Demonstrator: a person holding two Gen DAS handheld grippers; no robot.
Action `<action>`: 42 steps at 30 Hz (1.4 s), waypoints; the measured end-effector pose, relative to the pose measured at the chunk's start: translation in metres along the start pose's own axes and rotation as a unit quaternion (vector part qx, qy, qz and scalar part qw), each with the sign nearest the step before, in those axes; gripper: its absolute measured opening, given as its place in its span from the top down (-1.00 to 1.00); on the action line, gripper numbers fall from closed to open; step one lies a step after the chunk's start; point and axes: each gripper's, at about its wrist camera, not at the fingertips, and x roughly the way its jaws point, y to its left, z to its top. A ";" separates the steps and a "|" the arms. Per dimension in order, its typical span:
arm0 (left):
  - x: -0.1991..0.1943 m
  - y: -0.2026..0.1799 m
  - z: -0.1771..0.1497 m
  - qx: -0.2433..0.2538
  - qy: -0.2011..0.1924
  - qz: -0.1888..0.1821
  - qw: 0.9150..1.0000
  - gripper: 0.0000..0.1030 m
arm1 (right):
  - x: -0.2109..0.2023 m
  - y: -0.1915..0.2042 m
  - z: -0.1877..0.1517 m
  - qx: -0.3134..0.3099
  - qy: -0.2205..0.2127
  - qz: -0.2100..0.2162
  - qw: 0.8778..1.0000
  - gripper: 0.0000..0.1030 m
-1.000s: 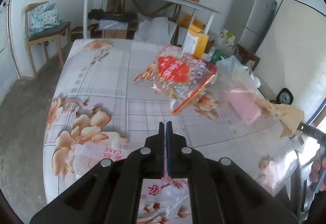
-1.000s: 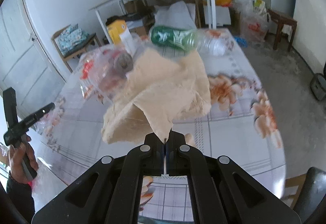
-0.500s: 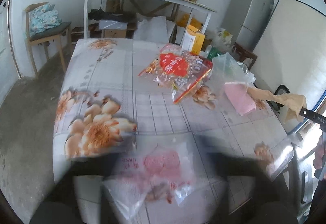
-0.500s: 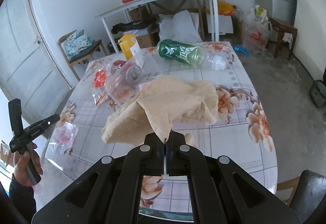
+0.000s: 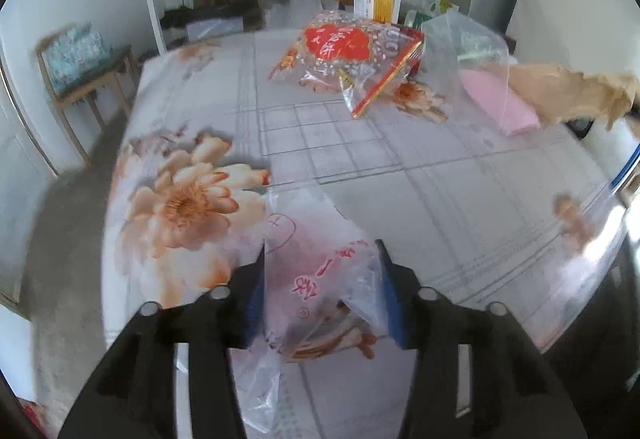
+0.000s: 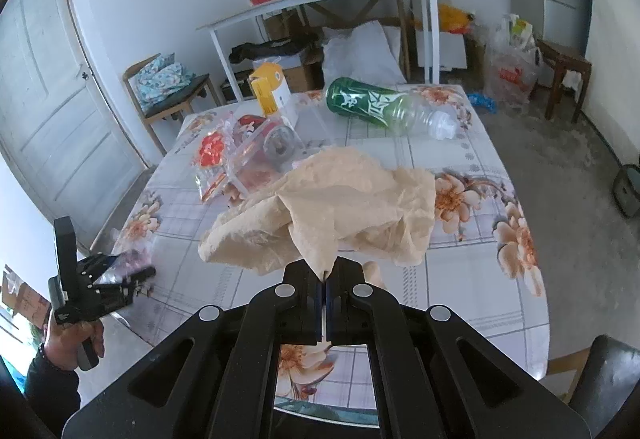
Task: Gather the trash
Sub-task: 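Carry the bag and paper in both grippers over the blue basket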
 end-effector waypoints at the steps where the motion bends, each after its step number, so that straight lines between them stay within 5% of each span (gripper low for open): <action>1: 0.000 -0.001 0.001 0.003 0.002 -0.005 1.000 0.36 | -0.002 0.001 0.001 -0.001 -0.001 0.001 1.000 1.00; 2: -0.001 -0.003 0.002 0.010 0.004 -0.003 1.000 0.67 | -0.004 0.002 0.002 -0.002 -0.003 0.005 1.000 1.00; 4: -0.004 -0.009 0.004 0.019 -0.001 -0.004 1.000 0.77 | -0.009 0.006 0.004 -0.006 -0.006 0.008 1.000 1.00; 14: -0.033 -0.043 0.013 0.018 -0.006 -0.025 1.000 0.77 | -0.047 0.050 0.018 -0.062 -0.008 0.060 0.996 1.00; 25: -0.108 -0.031 -0.042 -0.057 0.006 -0.005 0.998 0.77 | -0.070 0.152 0.001 -0.163 0.022 0.169 0.972 1.00; 32: -0.163 0.021 -0.127 -0.163 0.003 0.053 0.985 0.77 | -0.070 0.246 -0.040 -0.261 0.069 0.258 0.928 1.00; 37: -0.201 0.061 -0.200 -0.242 0.007 0.105 0.964 0.77 | -0.078 0.311 -0.072 -0.327 0.097 0.324 0.883 1.00; 42: -0.223 0.094 -0.279 -0.327 0.016 0.135 0.935 0.77 | -0.076 0.360 -0.103 -0.365 0.141 0.384 0.836 1.00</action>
